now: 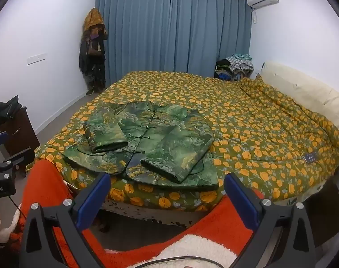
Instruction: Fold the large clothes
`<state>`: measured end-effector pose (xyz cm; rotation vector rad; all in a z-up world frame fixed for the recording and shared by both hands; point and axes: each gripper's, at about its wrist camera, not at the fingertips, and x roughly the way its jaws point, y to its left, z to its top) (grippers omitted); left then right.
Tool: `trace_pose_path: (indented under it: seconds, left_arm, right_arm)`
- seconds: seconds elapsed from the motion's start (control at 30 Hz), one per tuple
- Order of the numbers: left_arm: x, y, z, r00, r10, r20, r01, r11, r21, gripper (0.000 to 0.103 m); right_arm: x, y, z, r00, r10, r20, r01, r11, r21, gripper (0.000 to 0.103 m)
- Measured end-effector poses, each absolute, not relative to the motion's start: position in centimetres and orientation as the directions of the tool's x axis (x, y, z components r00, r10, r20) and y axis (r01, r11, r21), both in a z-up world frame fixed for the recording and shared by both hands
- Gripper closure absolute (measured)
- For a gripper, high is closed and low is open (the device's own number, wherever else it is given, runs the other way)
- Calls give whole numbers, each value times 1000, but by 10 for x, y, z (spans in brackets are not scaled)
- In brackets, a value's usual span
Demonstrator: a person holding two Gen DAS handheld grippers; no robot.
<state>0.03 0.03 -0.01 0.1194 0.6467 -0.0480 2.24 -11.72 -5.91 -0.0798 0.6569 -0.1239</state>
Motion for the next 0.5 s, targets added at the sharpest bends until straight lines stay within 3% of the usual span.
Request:
trace_pose_path:
  seconds: [0.5]
  left_arm:
    - [3,4,-9,793,-8,-609,83,992,96,0]
  right_arm:
    - [22,-118,-69,781,-157,-604,104,987,-121,0]
